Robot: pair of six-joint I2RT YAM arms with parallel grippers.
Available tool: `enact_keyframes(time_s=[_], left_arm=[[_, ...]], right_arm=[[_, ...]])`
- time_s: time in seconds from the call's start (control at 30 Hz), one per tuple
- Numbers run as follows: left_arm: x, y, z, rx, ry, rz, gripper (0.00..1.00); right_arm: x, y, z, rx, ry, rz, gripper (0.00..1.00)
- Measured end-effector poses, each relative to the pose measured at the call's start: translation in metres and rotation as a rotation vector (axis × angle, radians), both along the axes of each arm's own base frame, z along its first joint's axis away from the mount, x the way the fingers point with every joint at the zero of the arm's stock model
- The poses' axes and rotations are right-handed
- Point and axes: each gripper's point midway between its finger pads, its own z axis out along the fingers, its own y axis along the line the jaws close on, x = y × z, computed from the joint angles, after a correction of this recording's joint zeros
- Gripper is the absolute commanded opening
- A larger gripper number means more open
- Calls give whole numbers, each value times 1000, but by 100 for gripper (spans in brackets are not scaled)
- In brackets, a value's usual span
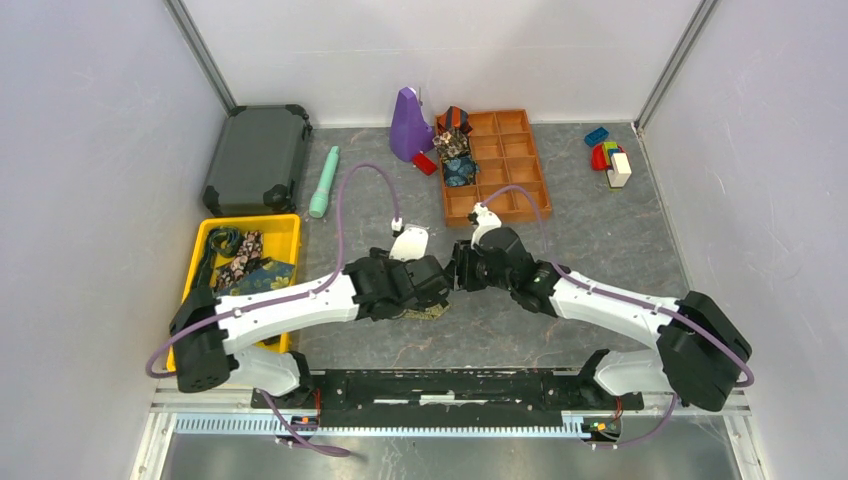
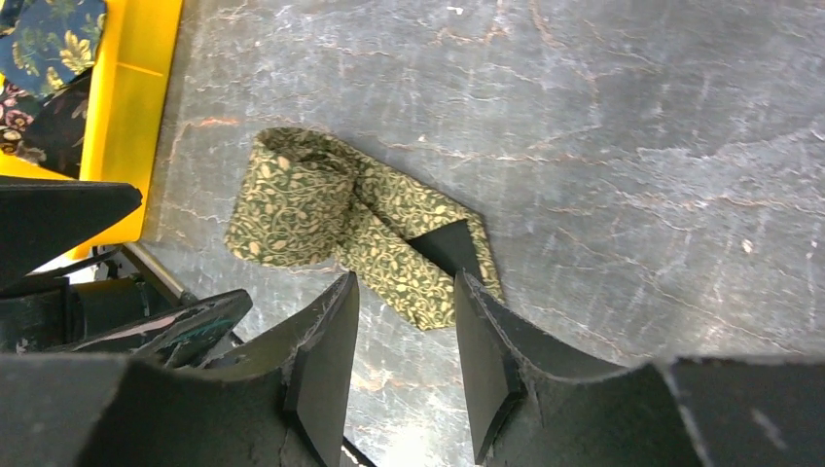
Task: Roll the ties
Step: Roll the tie at the center of the board.
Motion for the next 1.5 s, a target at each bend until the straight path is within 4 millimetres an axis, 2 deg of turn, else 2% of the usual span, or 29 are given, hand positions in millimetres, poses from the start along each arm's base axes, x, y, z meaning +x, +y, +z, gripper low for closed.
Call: enact_keyframes(time_s=[0.2, 0.4, 0.57, 0.77, 0.93, 1.13, 1.5], left_arm=[[-5, 7, 24, -106, -28, -12, 88], [-5, 22, 45, -180, -68, 7, 88], [-6, 41, 47, -189, -77, 36, 88], [-11, 64, 47, -197, -90, 64, 88], [-17, 75, 45, -198, -92, 67, 88], [-20, 84, 43, -195, -93, 73, 87], [-23, 88, 33, -172, -78, 74, 88]], right_arm=[[-4, 17, 11, 8, -18, 31, 56], [-9, 45, 17, 9, -20, 73, 63], [-16, 74, 18, 12, -11, 105, 72], [-19, 101, 10, -2, 15, 109, 77], [-19, 113, -5, -27, 44, 109, 72], [-20, 115, -22, -55, 73, 103, 65], [-21, 114, -26, -55, 78, 99, 50]])
